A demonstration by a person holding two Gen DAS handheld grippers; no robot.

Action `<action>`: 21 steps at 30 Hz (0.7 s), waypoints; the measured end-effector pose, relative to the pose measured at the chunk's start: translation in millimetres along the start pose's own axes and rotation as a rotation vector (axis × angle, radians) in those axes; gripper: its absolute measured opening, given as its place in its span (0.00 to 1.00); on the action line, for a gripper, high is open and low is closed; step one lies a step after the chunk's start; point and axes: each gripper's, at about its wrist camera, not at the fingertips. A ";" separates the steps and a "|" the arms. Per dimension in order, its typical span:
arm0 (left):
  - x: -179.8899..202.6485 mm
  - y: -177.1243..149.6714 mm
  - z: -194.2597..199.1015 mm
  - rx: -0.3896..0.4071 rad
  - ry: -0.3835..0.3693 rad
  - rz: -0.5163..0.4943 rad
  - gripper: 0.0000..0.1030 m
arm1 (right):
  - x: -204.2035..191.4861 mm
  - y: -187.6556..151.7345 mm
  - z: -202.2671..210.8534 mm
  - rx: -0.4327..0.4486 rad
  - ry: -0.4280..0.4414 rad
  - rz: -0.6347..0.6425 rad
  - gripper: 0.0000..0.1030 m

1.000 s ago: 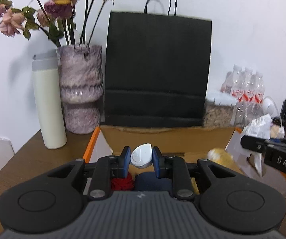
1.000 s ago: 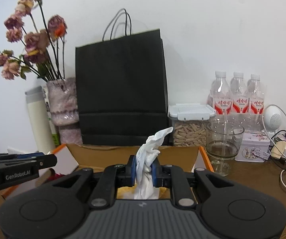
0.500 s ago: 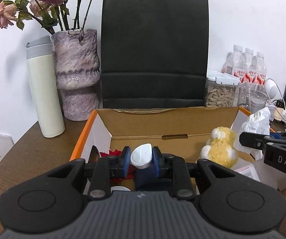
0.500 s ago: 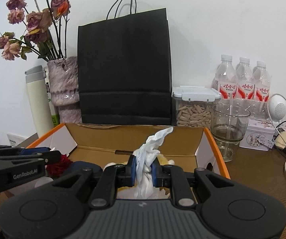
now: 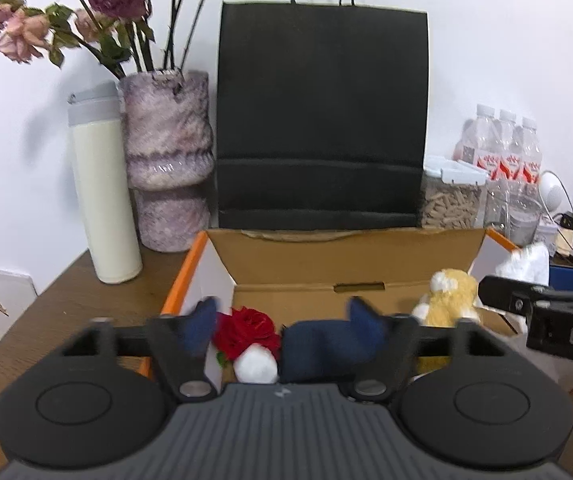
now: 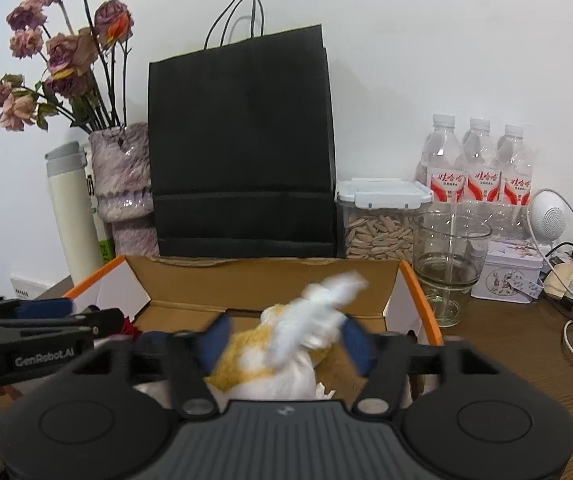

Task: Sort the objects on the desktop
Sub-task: 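Carry both items over the box and open the left gripper to drop the case, then open the right gripper over the box to drop the tissue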

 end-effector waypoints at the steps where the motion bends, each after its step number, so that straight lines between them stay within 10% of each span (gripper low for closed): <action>1: -0.2 1.1 2.4 0.011 0.004 0.000 0.86 | -0.1 0.7 1.1 0.005 0.001 0.000 0.79; 3: -1.0 3.4 6.6 0.036 0.004 0.005 1.00 | -1.3 1.7 3.5 0.017 0.005 0.005 0.91; 21: -1.1 4.3 15.0 0.082 0.008 0.032 1.00 | -8.2 3.1 13.6 0.043 0.001 0.024 1.00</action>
Point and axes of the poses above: each gripper's, at about its wrist camera, not at the fingertips, and z roughly against the way its jaws point, x to its right, y to its top, and after that the axes turned 5 degrees about -z, right-handed
